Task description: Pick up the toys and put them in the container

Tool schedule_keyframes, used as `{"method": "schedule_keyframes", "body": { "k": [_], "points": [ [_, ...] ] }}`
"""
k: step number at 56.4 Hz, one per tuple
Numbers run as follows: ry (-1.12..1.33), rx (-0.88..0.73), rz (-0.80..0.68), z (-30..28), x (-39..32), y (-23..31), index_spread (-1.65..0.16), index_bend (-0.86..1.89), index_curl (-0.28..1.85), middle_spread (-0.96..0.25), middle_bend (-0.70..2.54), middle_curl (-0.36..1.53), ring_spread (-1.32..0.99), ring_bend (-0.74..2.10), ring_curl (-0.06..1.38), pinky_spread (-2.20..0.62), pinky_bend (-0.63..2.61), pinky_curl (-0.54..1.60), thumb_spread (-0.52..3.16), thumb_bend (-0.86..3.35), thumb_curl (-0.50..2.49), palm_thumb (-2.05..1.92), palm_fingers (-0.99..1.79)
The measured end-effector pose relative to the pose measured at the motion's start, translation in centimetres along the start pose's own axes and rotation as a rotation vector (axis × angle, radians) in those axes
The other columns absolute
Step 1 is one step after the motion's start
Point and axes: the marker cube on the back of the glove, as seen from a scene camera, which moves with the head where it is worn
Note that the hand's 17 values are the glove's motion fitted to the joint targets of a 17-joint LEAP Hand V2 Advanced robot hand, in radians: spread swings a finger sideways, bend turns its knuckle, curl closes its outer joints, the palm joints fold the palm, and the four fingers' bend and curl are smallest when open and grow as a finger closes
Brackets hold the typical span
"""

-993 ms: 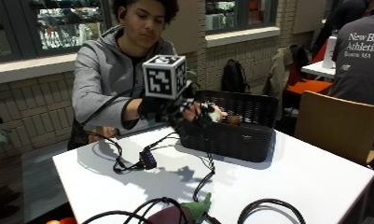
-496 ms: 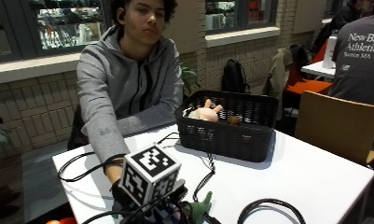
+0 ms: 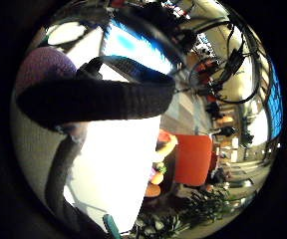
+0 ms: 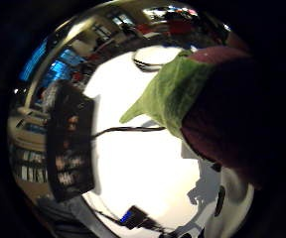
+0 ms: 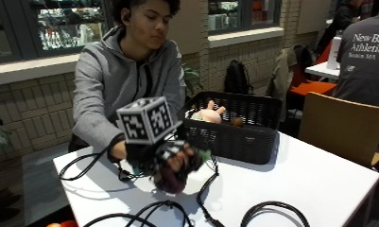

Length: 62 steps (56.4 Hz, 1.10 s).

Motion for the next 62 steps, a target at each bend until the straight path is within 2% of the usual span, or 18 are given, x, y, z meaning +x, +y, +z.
{"method": "schedule_keyframes", "body": {
  "k": [6,9,13,16,22,31,36,39,42,45,48,53,56,62],
  "points": [
    [-0.077,0.125,-0.119,-5.8,-5.9,0.0,-0.28,0.22,0.47,-0.16,0.75,0.78,-0.30,0.93,0.55,-0.09,0.90,0.33,1.61,0.26,0.42,0.65,0.59],
    [-0.103,0.169,-0.226,-8.3,-9.8,0.3,-0.29,0.24,0.49,-0.18,0.76,0.81,-0.32,0.95,0.57,-0.10,0.92,0.34,1.60,0.27,0.43,0.66,0.57],
    [-0.113,0.188,-0.398,-10.6,-14.8,0.8,-0.28,0.26,0.52,-0.20,0.78,0.84,-0.34,0.98,0.59,-0.11,0.94,0.35,1.59,0.28,0.44,0.67,0.56],
    [-0.126,0.169,-0.470,-11.6,-18.0,0.8,-0.28,0.28,0.54,-0.22,0.79,0.87,-0.35,1.00,0.61,-0.12,0.97,0.36,1.58,0.29,0.45,0.68,0.54],
    [-0.135,0.102,-0.477,-11.7,-23.6,0.7,-0.28,0.31,0.59,-0.24,0.81,0.92,-0.37,1.03,0.64,-0.12,1.00,0.37,1.58,0.29,0.46,0.68,0.50],
    [0.031,0.068,-0.440,-10.0,-27.6,-0.2,-0.28,0.34,0.65,-0.27,0.83,0.97,-0.38,1.06,0.68,-0.13,1.05,0.39,1.58,0.28,0.48,0.66,0.46],
    [0.029,0.033,-0.473,-9.7,-28.5,-0.3,-0.29,0.36,0.68,-0.28,0.84,1.00,-0.39,1.07,0.70,-0.13,1.07,0.39,1.58,0.28,0.48,0.66,0.44],
    [0.035,-0.040,-0.478,-9.6,-28.9,-0.1,-0.29,0.37,0.69,-0.29,0.84,1.01,-0.39,1.07,0.70,-0.13,1.08,0.40,1.58,0.28,0.48,0.65,0.43],
    [0.057,-0.131,-0.554,-9.6,-28.9,0.6,-0.29,0.38,0.71,-0.27,0.76,0.97,-0.35,0.91,0.68,-0.09,1.14,0.42,1.57,0.24,0.44,0.55,0.22],
    [0.081,-0.166,-0.579,-9.7,-28.5,1.1,-0.29,0.32,0.70,-0.21,0.59,0.90,-0.27,0.65,0.64,-0.03,1.22,0.45,1.48,0.13,0.39,0.40,-0.26],
    [0.105,-0.160,-0.579,-9.6,-27.4,1.2,-0.30,0.20,0.63,-0.14,0.39,0.82,-0.21,0.44,0.56,0.01,1.27,0.44,1.41,0.05,0.36,0.29,-0.41],
    [0.118,-0.140,-0.568,-9.4,-25.4,2.0,-0.29,0.08,0.52,-0.06,0.24,0.73,-0.15,0.26,0.47,0.04,1.23,0.42,1.34,-0.01,0.34,0.23,-0.33],
    [0.225,-0.111,-0.522,-9.0,-22.7,2.3,-0.29,0.06,0.47,-0.04,0.19,0.69,-0.13,0.23,0.44,0.06,1.20,0.40,1.32,-0.02,0.34,0.21,-0.26],
    [0.223,-0.163,-0.426,-8.1,-17.9,5.0,-0.29,0.12,0.43,0.00,0.18,0.65,-0.12,0.23,0.43,0.07,1.12,0.37,1.34,-0.01,0.33,0.22,-0.10]
  ]
}}
